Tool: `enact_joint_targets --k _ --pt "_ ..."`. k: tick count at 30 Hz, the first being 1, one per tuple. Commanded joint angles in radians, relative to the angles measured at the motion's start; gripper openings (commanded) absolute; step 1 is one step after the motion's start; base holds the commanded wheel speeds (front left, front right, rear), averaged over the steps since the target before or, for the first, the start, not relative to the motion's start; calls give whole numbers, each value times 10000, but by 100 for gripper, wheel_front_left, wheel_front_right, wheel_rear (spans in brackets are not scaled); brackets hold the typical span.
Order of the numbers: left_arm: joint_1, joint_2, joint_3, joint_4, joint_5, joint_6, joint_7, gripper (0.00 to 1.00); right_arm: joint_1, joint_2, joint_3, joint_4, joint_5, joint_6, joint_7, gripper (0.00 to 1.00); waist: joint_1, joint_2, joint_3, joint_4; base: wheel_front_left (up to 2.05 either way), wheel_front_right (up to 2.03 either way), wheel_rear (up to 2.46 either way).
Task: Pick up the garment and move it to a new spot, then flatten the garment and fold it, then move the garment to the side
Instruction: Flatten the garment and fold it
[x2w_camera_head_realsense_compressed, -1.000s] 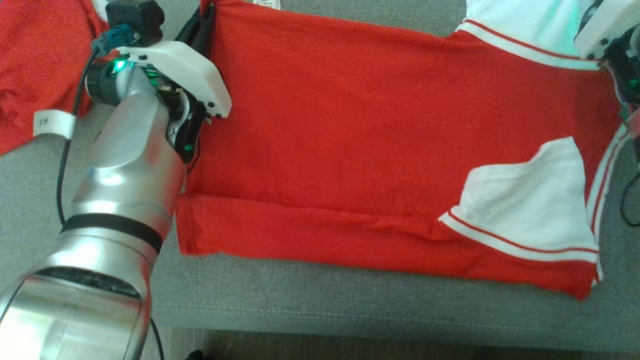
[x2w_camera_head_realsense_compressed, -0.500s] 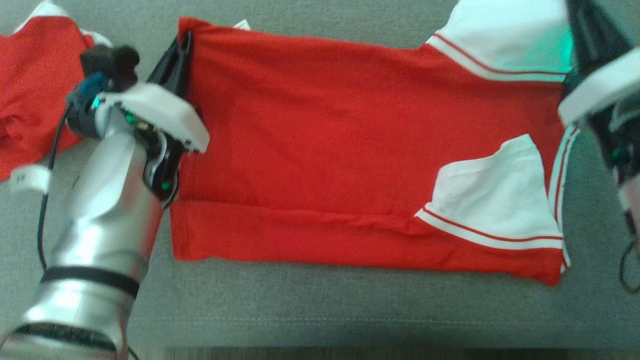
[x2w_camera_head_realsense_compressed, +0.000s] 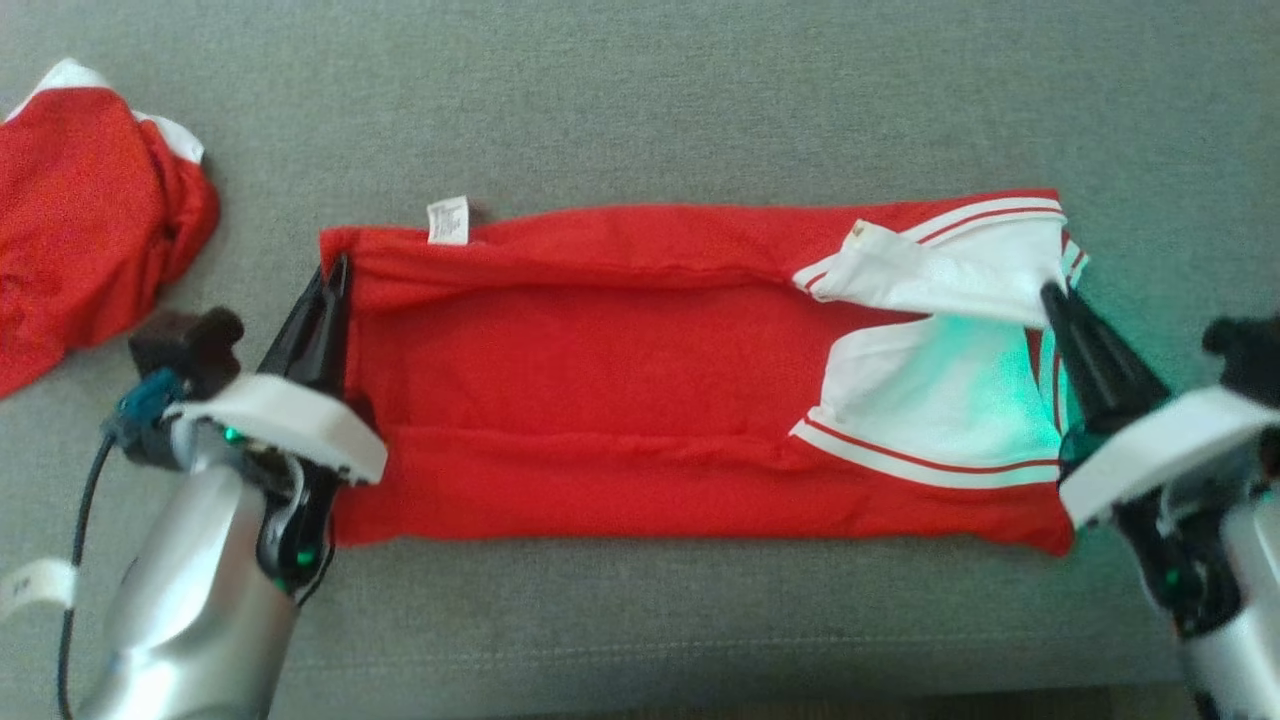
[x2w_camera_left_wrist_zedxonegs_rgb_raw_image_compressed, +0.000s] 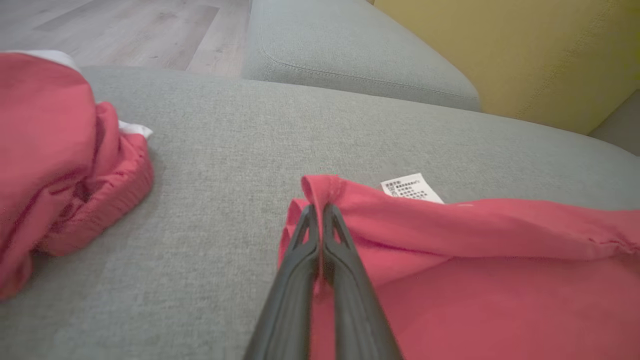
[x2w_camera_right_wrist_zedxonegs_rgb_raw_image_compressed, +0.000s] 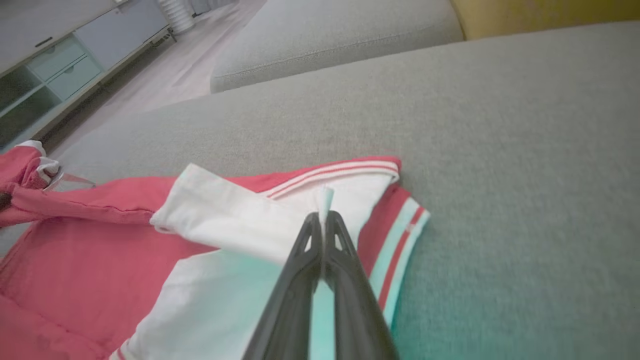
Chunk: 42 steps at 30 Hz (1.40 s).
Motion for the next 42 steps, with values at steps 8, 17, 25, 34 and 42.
enact_joint_targets --k 8,17,25,34,42 --pt "1070 712 574 -1429 -257 371 10 0 1999 787 -992 -1575 -325 -7 514 0 1 0 -237 -76 0 0 0" --pt "1920 696 586 -1509 -645 624 628 100 3186 1385 -1282 -2208 -1072 -7 1059 100 1 0 -555 -143 0 0 0" --pt "2975 730 675 -2901 311 1734 -6 100 3587 2021 -1821 -3445 -2399 -7 61 100 1 0 -1075 -253 0 0 0" --pt "3520 505 645 -5088 1398 2534 -113 100 3153 2468 -2076 -4091 -3464 -7 -237 100 1 0 -1619 -358 0 0 0" --pt "3969 497 488 -5747 1665 2926 111 100 2977 2489 -1912 -3983 -3561 -7 -278 100 1 0 -1833 -400 0 0 0"
